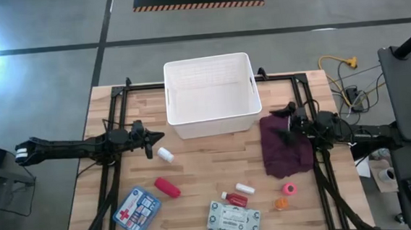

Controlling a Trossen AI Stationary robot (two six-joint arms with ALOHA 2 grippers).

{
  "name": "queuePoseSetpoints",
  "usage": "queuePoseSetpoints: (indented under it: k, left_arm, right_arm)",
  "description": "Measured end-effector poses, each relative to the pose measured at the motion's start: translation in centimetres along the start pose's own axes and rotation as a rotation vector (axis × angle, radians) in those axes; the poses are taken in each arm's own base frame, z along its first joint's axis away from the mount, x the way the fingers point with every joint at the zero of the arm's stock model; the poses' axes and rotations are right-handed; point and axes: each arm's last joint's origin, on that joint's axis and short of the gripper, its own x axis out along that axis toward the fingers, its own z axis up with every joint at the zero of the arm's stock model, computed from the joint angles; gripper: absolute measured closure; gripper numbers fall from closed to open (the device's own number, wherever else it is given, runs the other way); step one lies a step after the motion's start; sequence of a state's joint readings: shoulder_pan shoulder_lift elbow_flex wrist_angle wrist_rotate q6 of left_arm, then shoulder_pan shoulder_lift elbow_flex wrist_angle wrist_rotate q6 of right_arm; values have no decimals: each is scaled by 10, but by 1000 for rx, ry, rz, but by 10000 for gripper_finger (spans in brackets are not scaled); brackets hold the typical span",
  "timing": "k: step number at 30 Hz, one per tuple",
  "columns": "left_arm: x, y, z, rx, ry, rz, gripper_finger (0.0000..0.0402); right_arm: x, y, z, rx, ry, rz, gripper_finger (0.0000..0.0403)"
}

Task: Pick & place medical supplies in basket/bin
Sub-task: Put the white pill bottle into the white bin

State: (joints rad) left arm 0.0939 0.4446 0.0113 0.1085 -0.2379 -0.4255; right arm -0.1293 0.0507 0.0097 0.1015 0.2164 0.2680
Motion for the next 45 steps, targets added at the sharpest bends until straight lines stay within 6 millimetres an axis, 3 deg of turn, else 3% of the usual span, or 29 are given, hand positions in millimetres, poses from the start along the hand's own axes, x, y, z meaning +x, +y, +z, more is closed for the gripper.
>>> queuePoseSetpoints:
  k: [4, 9, 14, 18, 24, 28, 32, 38, 42, 45]
  left_arm:
    - [0, 0, 0, 0, 0, 0, 402]
    - [0, 0, 0, 0, 0, 0, 402]
    - [0, 0, 0, 0, 0, 1, 402]
    - [0, 0, 0, -49, 0, -2, 402]
    - [-1, -8, 7, -736, 84, -146, 402]
    - [-4, -18, 7, -700, 219, -348, 402]
    - [-7, -25, 14, -704, 178, -452, 402]
    - [-9, -26, 24, -811, 52, -454, 402]
    - [-7, -21, 26, -835, -80, -330, 402]
    - [-10, -25, 36, -711, -137, -332, 402]
  right_arm:
    - [-1, -5, 3, 253, -90, -181, 62]
    - [0, -4, 1, 753, -97, -127, 59]
    - [3, 1, 0, 929, -3, -4, 53]
    - [5, 4, 9, 960, -60, 70, 56]
    - [5, 9, 27, 908, -228, 177, 61]
    - [5, 13, 35, 901, -303, 242, 62]
    - [12, 17, 41, 901, -289, 223, 63]
    - [32, 27, 47, 826, -49, 80, 69]
    - [43, 33, 58, 796, 137, -65, 67]
    - [46, 37, 68, 683, 290, -179, 65]
